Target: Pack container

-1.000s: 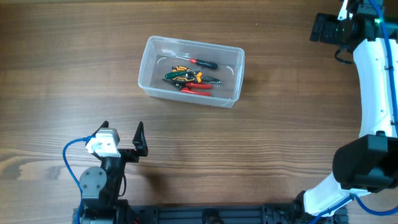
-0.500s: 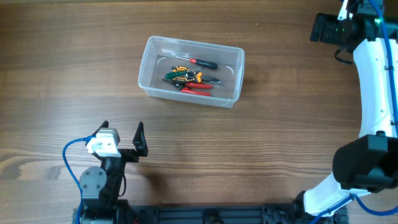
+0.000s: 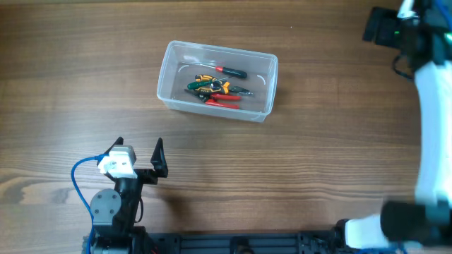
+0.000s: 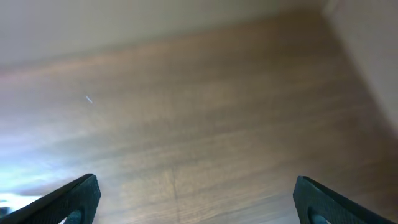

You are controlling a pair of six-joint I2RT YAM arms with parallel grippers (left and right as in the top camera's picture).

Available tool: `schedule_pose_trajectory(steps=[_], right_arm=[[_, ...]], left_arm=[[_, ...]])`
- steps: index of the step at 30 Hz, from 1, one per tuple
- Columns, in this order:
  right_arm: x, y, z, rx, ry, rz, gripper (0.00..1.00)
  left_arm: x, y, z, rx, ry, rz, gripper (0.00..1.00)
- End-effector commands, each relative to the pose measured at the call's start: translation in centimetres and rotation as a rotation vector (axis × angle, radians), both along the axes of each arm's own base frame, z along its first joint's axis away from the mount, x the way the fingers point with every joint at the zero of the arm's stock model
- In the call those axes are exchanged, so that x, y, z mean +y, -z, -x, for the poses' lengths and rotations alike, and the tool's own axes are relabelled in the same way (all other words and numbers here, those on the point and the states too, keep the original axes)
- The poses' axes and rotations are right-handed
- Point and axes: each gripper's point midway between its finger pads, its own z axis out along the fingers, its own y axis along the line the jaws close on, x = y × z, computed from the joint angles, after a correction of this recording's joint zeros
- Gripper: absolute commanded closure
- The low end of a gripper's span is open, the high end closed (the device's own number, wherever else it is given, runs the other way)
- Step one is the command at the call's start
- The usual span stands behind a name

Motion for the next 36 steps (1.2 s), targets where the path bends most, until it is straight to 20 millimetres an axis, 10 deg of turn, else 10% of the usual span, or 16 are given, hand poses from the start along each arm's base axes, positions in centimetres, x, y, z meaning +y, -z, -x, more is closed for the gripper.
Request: schedule_pose_trajectory(steps=[1,6,15,36], right_arm=[[0.9,-10.4,6.3,-0.267,0.012,0.024,0.00],[1.5,-17.2,13.6,-0.475,0.020,0.053,0.00],[3.2,-19.3,19.4,-0.640,-0.013,-0.003,0.00],[7.3,0.0,19.4,-0.902,-0.132,-0.411,0.00]], left_arm=[[-0.1,0.4,0.0,0.001,0.011,-0.017,0.00],[-0.1,0.4,0.0,0.001,0.011,-0.017,0.00],[-0.1,0.4,0.0,0.001,0.011,-0.017,0.00],[-0.1,0.4,0.0,0.001,0.011,-0.017,0.00]])
